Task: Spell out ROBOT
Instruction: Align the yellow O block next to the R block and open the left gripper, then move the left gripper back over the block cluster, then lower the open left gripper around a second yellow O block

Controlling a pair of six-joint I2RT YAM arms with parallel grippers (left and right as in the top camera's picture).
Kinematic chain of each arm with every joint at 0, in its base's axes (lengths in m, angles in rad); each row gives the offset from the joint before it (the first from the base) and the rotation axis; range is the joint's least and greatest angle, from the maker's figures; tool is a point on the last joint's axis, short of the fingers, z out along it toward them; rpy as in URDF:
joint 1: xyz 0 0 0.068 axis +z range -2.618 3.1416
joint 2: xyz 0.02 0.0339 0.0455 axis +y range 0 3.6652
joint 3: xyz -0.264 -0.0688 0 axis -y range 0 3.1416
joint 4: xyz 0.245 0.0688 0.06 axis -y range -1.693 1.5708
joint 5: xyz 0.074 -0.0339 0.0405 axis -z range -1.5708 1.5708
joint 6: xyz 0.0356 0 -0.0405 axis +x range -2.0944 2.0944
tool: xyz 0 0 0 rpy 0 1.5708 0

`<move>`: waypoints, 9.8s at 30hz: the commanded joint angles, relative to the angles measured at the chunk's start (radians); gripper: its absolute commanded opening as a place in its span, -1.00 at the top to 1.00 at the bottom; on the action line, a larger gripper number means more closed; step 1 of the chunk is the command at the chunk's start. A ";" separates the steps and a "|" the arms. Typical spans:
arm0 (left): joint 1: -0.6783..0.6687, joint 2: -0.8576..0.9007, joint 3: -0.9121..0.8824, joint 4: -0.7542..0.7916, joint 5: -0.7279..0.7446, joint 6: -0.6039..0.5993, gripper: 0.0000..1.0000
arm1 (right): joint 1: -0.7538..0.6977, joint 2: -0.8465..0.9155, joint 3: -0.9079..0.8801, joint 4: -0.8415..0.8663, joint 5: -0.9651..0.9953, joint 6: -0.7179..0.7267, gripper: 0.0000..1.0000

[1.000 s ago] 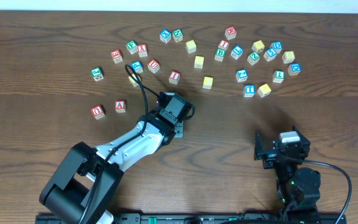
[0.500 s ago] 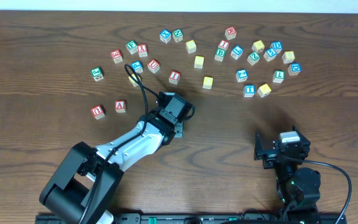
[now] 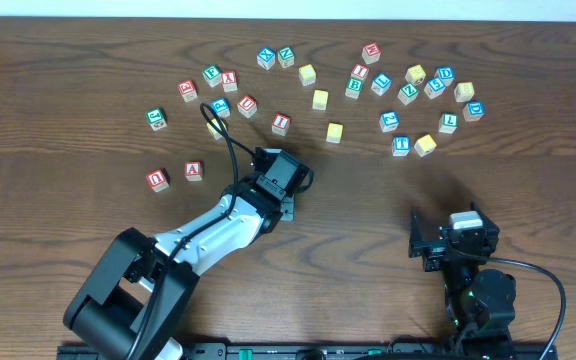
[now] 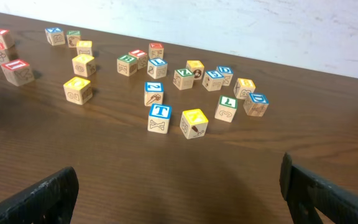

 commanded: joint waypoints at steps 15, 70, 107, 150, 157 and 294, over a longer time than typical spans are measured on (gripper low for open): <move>0.005 0.028 -0.010 -0.010 -0.018 -0.008 0.30 | -0.004 -0.002 -0.001 -0.004 -0.002 -0.010 -0.99; 0.070 0.028 0.015 0.013 -0.043 0.062 0.26 | -0.004 -0.002 -0.001 -0.004 -0.002 -0.011 -0.98; 0.070 0.028 0.015 0.018 0.002 0.068 -0.05 | -0.004 -0.002 -0.001 -0.004 -0.002 -0.011 -0.99; 0.072 0.024 0.316 -0.049 -0.097 0.259 -0.06 | -0.004 -0.002 -0.001 -0.004 -0.002 -0.010 -0.99; 0.069 -0.043 0.417 -0.162 -0.087 0.258 -0.06 | -0.004 -0.002 -0.001 -0.004 -0.002 -0.010 -0.99; -0.014 0.610 1.049 -0.368 0.099 0.225 -0.36 | -0.004 -0.002 -0.001 -0.004 -0.002 -0.010 -0.99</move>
